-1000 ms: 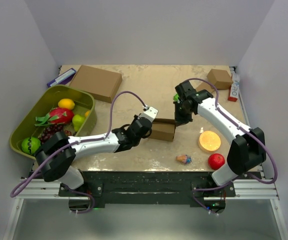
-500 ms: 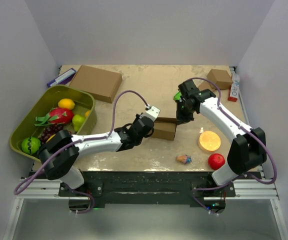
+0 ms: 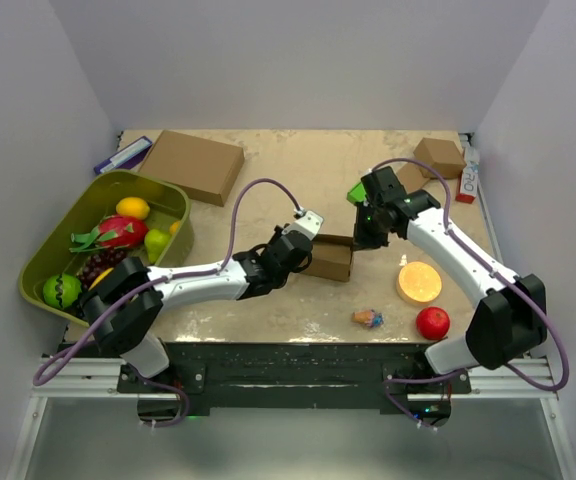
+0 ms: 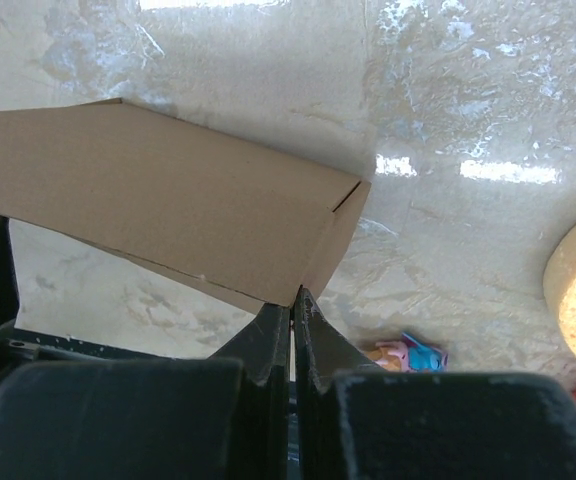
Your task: Fold the paper box
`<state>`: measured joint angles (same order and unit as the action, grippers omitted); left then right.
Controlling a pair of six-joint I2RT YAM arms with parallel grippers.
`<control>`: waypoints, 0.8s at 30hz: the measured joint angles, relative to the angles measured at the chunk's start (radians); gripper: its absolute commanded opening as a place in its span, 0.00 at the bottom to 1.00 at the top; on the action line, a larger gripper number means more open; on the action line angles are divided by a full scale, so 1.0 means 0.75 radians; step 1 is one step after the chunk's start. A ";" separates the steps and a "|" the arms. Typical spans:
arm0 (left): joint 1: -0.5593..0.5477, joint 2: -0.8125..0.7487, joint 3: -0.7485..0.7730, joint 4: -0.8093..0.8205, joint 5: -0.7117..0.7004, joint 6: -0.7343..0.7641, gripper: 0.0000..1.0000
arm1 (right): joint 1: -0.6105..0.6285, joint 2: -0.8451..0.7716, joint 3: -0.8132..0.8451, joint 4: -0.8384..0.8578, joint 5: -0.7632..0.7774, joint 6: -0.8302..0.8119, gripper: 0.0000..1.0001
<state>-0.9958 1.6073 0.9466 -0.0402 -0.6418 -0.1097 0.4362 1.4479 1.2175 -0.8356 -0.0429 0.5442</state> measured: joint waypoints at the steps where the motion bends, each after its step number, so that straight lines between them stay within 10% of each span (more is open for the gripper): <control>1: 0.000 0.001 0.000 0.001 -0.001 0.002 0.01 | -0.001 0.000 0.000 0.003 0.001 0.007 0.00; 24: -0.047 0.080 0.033 0.078 -0.056 0.039 0.00 | -0.150 0.000 0.001 0.027 -0.044 -0.018 0.00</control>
<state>-1.0313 1.6672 0.9710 0.0185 -0.6838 -0.0803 0.3241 1.4479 1.2179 -0.8154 -0.0761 0.5304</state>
